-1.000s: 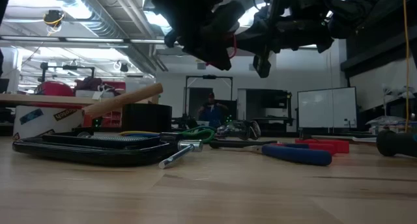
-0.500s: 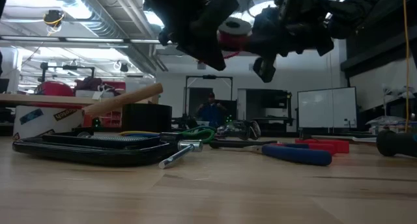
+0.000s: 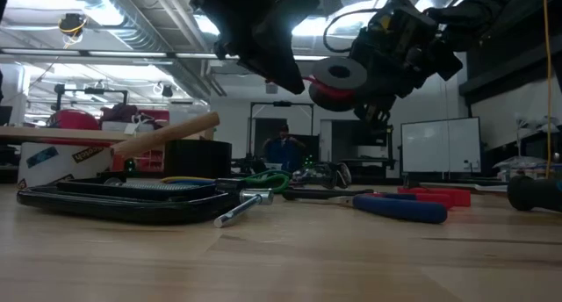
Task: Coil cords
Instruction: Coil the red wire onto a black spool
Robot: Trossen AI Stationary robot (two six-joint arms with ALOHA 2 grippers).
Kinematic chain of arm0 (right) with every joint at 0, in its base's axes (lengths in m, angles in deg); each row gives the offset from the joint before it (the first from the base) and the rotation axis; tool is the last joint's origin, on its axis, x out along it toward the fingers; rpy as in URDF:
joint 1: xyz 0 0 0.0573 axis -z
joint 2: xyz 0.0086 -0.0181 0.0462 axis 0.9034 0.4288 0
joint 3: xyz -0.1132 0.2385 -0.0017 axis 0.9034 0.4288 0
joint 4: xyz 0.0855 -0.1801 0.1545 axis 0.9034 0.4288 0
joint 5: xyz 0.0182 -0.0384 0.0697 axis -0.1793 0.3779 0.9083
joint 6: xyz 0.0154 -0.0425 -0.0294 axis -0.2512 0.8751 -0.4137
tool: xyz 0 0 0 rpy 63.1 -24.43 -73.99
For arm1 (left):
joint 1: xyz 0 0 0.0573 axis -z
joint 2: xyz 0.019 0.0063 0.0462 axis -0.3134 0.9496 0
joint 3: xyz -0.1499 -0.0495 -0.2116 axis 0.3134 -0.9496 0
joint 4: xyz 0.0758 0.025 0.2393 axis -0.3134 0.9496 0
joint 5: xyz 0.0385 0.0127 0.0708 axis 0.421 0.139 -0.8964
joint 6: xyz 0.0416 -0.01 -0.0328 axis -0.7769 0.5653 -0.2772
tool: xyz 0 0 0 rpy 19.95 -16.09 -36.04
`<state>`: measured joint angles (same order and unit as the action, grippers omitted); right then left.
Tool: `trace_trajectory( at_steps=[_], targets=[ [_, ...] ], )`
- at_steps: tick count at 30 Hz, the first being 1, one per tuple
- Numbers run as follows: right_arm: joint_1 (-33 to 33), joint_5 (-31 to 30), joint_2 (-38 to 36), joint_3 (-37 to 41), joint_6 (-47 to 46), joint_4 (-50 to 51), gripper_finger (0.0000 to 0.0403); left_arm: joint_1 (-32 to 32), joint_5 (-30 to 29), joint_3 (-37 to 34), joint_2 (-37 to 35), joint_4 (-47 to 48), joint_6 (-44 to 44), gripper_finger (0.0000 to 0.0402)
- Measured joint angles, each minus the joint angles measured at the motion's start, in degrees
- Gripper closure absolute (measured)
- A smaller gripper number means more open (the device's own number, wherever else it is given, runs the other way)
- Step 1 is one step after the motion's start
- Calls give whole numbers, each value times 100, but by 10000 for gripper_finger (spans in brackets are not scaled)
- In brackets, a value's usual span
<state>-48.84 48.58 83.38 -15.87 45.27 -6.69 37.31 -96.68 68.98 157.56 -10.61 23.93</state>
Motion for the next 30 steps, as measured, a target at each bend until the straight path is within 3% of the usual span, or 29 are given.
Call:
trace_trajectory(
  at_steps=[13, 30],
  targets=[
    [-4, 312, 0, 2, 835, 140, 402, 0, -2, 59, 2, -593, -757, 400],
    [-4, 483, 2, 11, 847, 161, 402, -31, -211, 68, 2, -697, -1502, 392]
  ],
)
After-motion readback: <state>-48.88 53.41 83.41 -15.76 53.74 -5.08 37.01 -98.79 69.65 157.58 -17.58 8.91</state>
